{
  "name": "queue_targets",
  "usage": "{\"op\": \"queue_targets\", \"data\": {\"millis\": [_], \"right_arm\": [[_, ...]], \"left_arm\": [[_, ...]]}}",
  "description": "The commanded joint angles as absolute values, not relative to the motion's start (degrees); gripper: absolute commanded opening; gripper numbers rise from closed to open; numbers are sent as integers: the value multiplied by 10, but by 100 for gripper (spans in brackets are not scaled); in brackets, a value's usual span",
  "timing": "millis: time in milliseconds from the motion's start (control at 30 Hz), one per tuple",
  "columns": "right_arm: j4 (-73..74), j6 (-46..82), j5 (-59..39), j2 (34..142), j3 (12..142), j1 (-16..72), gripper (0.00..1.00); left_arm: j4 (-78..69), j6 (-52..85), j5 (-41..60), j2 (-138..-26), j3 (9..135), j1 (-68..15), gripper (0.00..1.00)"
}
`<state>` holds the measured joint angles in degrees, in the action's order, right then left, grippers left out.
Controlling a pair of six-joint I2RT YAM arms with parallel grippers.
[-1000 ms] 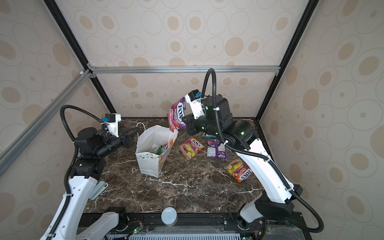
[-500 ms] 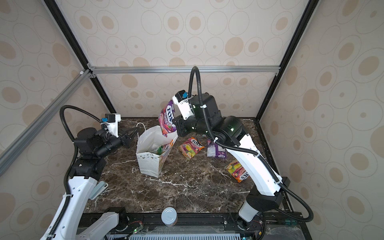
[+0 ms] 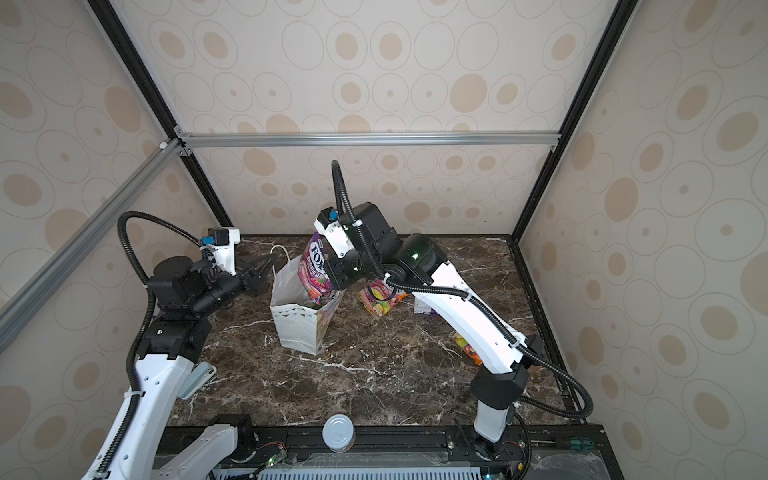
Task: Place the snacks into the paper bag
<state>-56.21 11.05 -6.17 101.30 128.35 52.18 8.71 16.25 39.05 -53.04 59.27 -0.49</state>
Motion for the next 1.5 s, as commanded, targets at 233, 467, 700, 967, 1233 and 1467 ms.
{"op": "queue_targets", "data": {"millis": [233, 467, 700, 967, 1233, 1467], "right_arm": [[-554, 103, -75, 1019, 1285, 525, 0], [-558, 102, -88, 1034, 1291, 525, 0], [-562, 106, -107, 1049, 1286, 525, 0], [-546, 94, -159, 1083, 1289, 525, 0], [-550, 44, -215, 1130, 1313, 525, 0], [-557, 8, -230, 1154, 1338, 524, 0]], "left_arm": [[74, 146, 390, -518, 606, -6, 0], [75, 145, 386, -518, 607, -6, 0], [77, 142, 379, -516, 606, -6, 0], [79, 141, 379, -517, 607, -6, 0], [81, 138, 376, -516, 607, -6, 0], [84, 136, 372, -516, 608, -6, 0]]}}
